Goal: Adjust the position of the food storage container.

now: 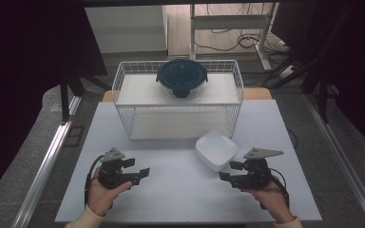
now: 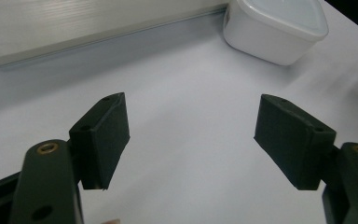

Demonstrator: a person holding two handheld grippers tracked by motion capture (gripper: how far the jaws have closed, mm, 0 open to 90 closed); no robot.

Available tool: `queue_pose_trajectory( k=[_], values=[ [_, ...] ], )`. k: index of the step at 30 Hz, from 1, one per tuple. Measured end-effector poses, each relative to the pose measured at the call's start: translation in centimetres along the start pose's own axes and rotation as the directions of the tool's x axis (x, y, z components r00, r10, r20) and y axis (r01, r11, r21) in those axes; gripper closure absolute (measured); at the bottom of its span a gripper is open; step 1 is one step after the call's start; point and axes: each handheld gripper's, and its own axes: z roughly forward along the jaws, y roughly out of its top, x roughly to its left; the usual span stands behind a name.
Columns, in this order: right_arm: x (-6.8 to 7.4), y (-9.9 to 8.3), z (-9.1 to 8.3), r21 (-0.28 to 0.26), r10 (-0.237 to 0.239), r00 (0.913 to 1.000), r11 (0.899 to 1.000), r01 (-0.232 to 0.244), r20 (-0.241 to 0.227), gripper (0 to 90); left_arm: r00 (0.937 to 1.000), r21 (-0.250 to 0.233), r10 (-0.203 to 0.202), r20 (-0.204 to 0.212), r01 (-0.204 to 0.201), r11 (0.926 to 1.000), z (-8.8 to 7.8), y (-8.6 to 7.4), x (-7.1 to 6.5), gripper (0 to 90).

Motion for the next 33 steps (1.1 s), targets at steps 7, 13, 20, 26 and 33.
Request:
queue_pose_trajectory(
  k=[7, 13, 20, 26, 33],
  values=[
    [-0.8, 0.3, -0.7, 0.009, 0.011, 0.9997, 1.000, -0.012, 0.021, 39.7, 0.9999, 0.016, 0.002, -0.012, -0.002, 0.9999, 0.1, 0.0, 0.2, 25.8],
    [-1.4, 0.7, -1.1, 0.016, 0.032, 0.9983, 0.999, -0.033, 0.048, 47.0, 0.9999, 0.035, 0.010, 0.014, -0.010, 0.9994, 0.4, -0.1, 0.2, 27.5],
    [-3.3, 3.4, -1.4, 0.054, 0.031, 0.9914, 0.998, -0.038, 0.127, 62.0, 0.9997, 0.036, 0.013, 0.022, -0.014, 0.9993, 0.4, 0.1, 0.0, 26.6],
    [-6.0, 7.0, 0.7, 0.169, 0.000, 0.9831, 0.985, -0.031, 0.183, 76.5, 0.9995, 0.042, 0.014, 0.028, -0.015, 0.9990, 0.7, 0.2, 0.0, 26.8],
    [-8.2, 9.0, 4.0, 0.248, -0.042, 0.9731, 0.969, -0.016, 0.226, 88.8, 0.9996, 0.045, 0.005, 0.028, -0.006, 0.9990, 0.7, 0.1, 0.3, 26.9]
  ],
)
